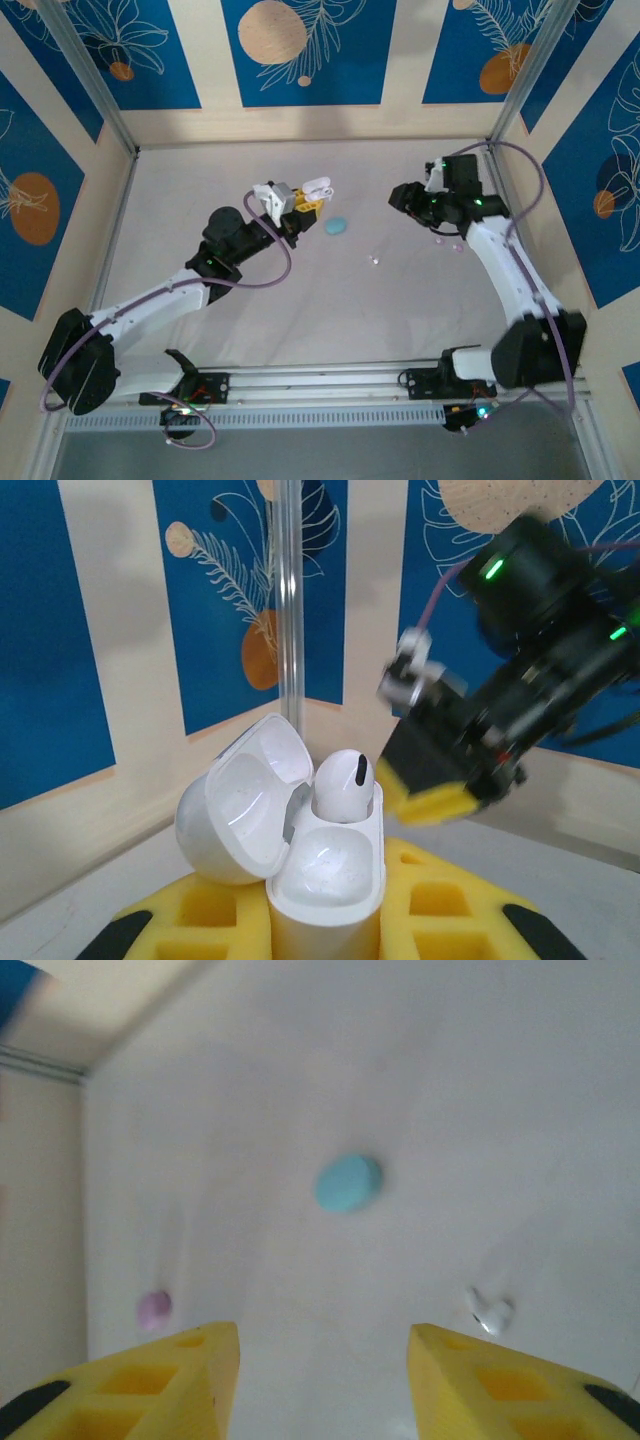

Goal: Insert wireless bluetooth earbuds into charging case

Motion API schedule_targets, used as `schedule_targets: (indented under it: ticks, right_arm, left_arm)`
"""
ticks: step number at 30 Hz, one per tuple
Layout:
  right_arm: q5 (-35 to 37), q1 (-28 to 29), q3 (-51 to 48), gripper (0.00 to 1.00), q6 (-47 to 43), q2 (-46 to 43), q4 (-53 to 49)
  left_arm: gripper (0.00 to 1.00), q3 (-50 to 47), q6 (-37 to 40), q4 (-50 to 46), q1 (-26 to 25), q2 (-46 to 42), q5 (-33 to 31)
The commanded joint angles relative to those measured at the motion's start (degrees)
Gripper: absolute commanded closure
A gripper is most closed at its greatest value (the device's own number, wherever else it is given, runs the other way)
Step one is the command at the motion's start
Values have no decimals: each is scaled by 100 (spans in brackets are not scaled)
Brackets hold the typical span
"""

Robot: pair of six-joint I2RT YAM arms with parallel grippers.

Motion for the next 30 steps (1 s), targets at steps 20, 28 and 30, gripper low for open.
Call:
schedule_targets:
  ticks: [20,28,30]
  right_arm:
    - [1183,781,878,60,-675,3194,-1301]
    - [1364,859,807,62,-621,3341,-1320]
    - [1366,923,807,64,-668,3361,-1338]
  left_arm:
    - [80,-122,180,-97,-57,-361,-207]
    - [79,-130,160,-71,-54,-330,-207]
    - [79,-122,160,-78,-55,-328,-207]
